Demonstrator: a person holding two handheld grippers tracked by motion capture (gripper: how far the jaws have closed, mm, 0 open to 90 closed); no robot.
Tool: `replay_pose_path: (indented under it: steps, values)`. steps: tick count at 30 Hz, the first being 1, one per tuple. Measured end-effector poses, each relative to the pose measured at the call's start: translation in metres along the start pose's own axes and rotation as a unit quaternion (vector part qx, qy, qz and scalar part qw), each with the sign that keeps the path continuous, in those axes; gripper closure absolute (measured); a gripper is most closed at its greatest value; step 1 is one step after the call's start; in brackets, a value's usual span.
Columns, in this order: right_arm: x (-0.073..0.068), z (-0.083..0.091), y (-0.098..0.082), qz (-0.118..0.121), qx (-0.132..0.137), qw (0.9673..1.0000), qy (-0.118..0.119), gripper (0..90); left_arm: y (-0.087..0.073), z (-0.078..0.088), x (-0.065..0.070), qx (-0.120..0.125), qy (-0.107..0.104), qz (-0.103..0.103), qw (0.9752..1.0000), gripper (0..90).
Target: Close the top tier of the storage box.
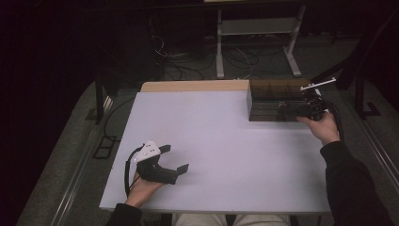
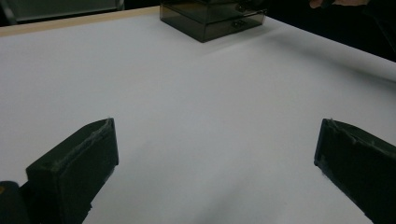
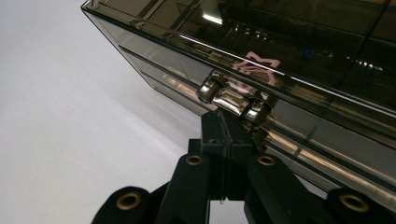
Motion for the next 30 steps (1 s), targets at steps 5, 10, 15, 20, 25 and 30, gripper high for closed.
replay_pose_path:
  steps: [5, 10, 15, 20, 25, 30]
  values:
    - [-0.003, 0.001, 0.000, -0.003, 0.004, 1.0000, 0.003, 86.1, 0.000, 0.000, 0.000, 0.001, 0.000, 0.001, 1.0000, 0.0]
    - [-0.009, 0.003, -0.004, -0.003, 0.008, 0.9999, 0.011, 84.7, 0.000, 0.000, 0.001, 0.000, -0.002, -0.001, 1.0000, 0.0]
    - [-0.017, 0.003, -0.010, -0.004, 0.013, 0.9997, 0.022, 82.6, 0.000, 0.000, 0.001, 0.001, -0.003, 0.000, 1.0000, 0.0]
    - [-0.025, 0.005, -0.016, -0.001, 0.016, 0.9994, 0.029, 79.5, 0.000, 0.000, 0.002, 0.002, -0.004, 0.000, 1.0000, 0.0]
    - [-0.036, 0.007, -0.021, 0.006, 0.019, 0.9992, 0.035, 74.2, 0.000, 0.000, 0.002, 0.001, -0.004, 0.000, 1.0000, 0.0]
    - [-0.048, 0.011, -0.025, 0.018, 0.025, 0.9990, 0.032, 67.3, 0.000, 0.000, 0.003, 0.001, -0.005, 0.000, 1.0000, 0.0]
Point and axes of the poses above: each handheld gripper's, and its own axes: z roughly backward along the jaws, y roughly out of its top, x roughly to its right, the point moved 10 cm from there along -z, roughly forward along the jaws, and after that the axes turned 1 degree about -x, right-handed, at the moved point
